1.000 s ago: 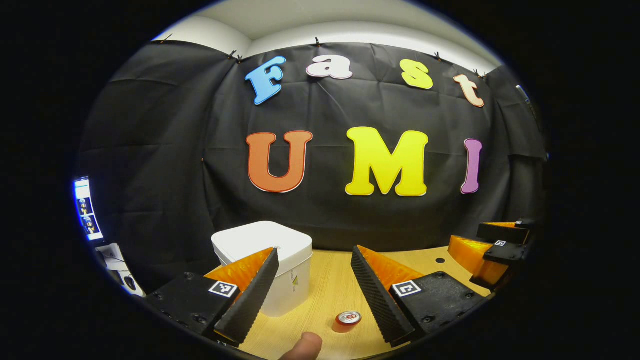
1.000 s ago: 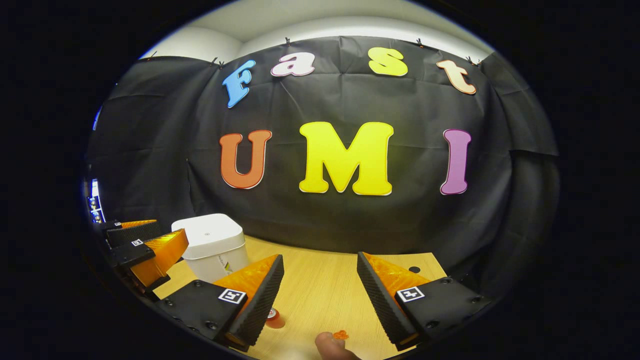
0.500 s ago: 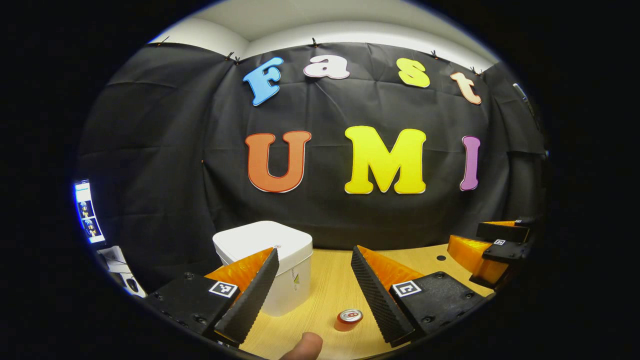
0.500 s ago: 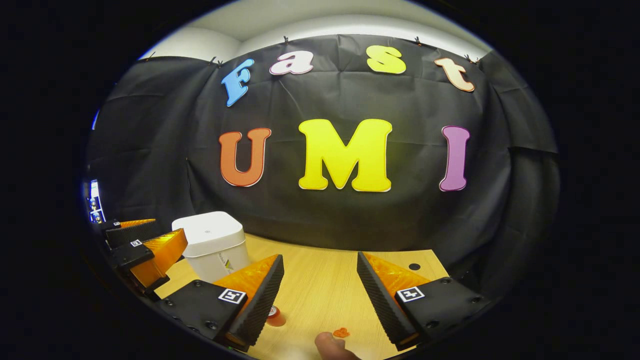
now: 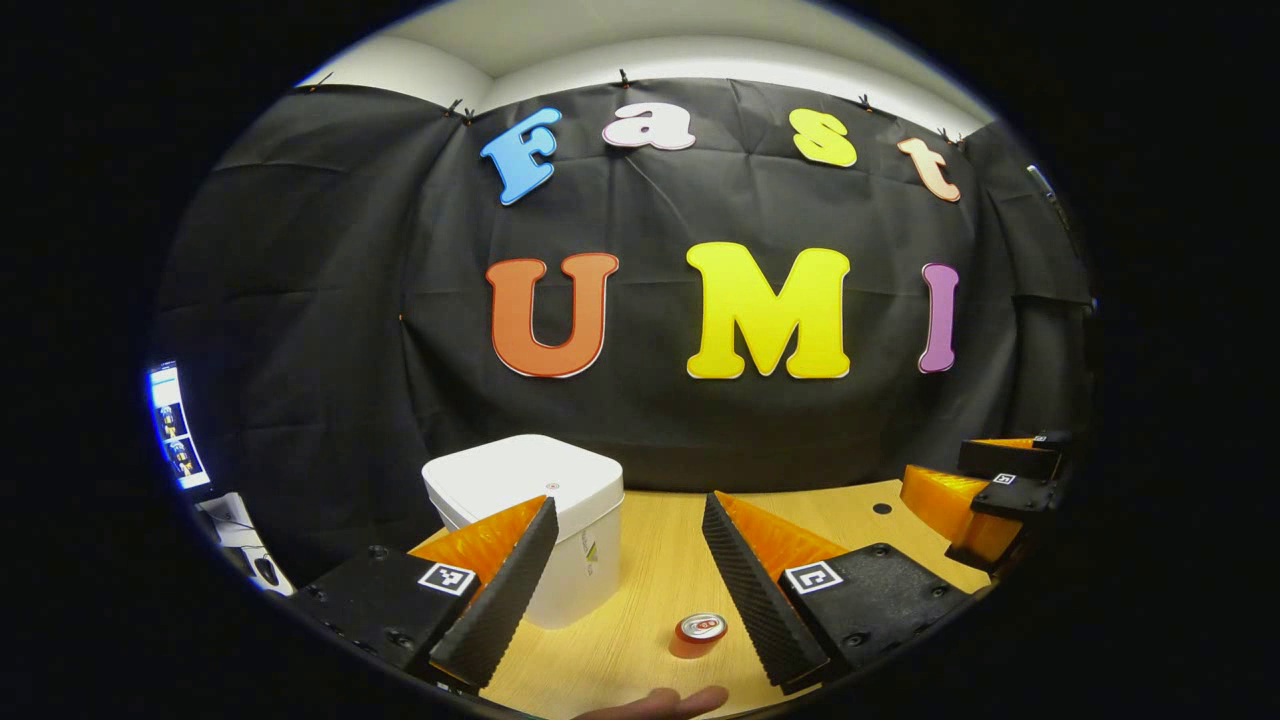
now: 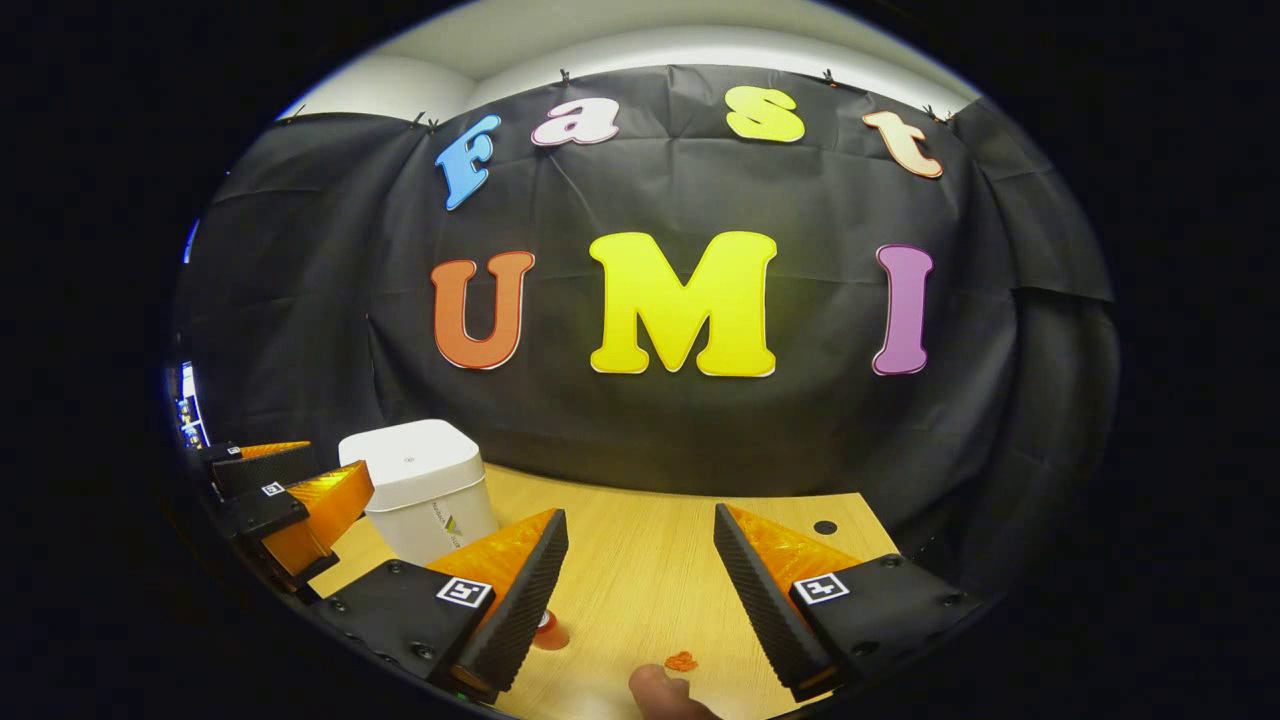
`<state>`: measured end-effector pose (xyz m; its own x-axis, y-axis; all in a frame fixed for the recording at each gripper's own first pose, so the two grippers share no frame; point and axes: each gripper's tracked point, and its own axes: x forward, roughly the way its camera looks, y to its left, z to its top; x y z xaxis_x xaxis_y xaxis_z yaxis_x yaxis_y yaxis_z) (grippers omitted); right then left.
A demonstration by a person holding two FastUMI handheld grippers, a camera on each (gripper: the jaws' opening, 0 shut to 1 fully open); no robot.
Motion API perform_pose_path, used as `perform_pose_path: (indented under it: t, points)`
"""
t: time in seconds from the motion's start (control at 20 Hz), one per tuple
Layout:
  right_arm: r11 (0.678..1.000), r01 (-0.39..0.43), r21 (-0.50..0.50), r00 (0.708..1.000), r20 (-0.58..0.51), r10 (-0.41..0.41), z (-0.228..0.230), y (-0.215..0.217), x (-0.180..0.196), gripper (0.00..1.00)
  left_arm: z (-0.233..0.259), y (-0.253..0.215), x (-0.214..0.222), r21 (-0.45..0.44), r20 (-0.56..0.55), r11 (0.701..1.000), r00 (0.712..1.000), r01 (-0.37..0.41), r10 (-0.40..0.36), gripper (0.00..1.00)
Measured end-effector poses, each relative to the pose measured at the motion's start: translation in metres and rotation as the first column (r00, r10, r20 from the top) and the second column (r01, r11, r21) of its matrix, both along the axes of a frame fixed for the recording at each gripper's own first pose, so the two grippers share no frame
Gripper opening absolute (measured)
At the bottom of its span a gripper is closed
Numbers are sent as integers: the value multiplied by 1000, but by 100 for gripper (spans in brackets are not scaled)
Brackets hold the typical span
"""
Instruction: Press the lid of the desktop garbage bin to open it, pick up the crumpled paper on the desktop and throw it into the bin, then pick up the pop can on the desktop and drop it into the bin, and finally close the garbage bin lid.
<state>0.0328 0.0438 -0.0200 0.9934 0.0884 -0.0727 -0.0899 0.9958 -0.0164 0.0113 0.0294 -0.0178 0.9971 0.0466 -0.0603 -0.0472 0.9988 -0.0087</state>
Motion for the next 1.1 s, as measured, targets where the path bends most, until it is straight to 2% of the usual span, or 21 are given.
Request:
perform_pose_path:
  t: [0.15,0.3,0.45,0.5,0.65,0.7,0.75,0.8,0.85,0.95,1.1]
  points:
    - [1000,13,2,1000,3,-13,1,-3,4,93,2,2,6,7,9,1000,1000,1,-2,96]
    - [1000,18,-2,1000,-6,-18,-1,-2,11,93,5,5,15,15,18,1000,1000,-1,1,90]
    - [1000,20,-12,1000,-14,-20,-3,0,18,93,4,12,31,28,14,1000,1000,-3,3,70]
    - [1000,23,-17,1000,-15,-23,-4,2,20,93,2,14,38,29,10,1000,1000,-2,2,67]
    - [999,38,-19,999,-14,-38,-4,0,28,93,-10,24,59,23,-24,1000,1000,-9,9,43]
    - [999,45,-18,999,-14,-45,-5,0,30,93,-14,30,67,16,-31,1000,999,-14,14,40]
    - [998,55,-21,998,-17,-55,-6,-2,32,93,-18,36,76,13,-40,1000,999,-19,20,30]
    - [997,67,-24,997,-23,-67,-8,-4,34,93,-22,44,84,15,-53,999,998,-36,36,31]
    - [996,82,-25,996,-28,-83,-8,-8,36,93,-26,53,91,23,-64,998,996,-54,56,13]
    - [993,111,-25,993,-31,-112,-9,-14,40,93,-30,64,105,49,-71,996,994,-74,77,4]
    - [989,143,-40,988,-56,-145,-17,-19,41,93,-29,75,127,95,-61,992,994,-83,89,3]
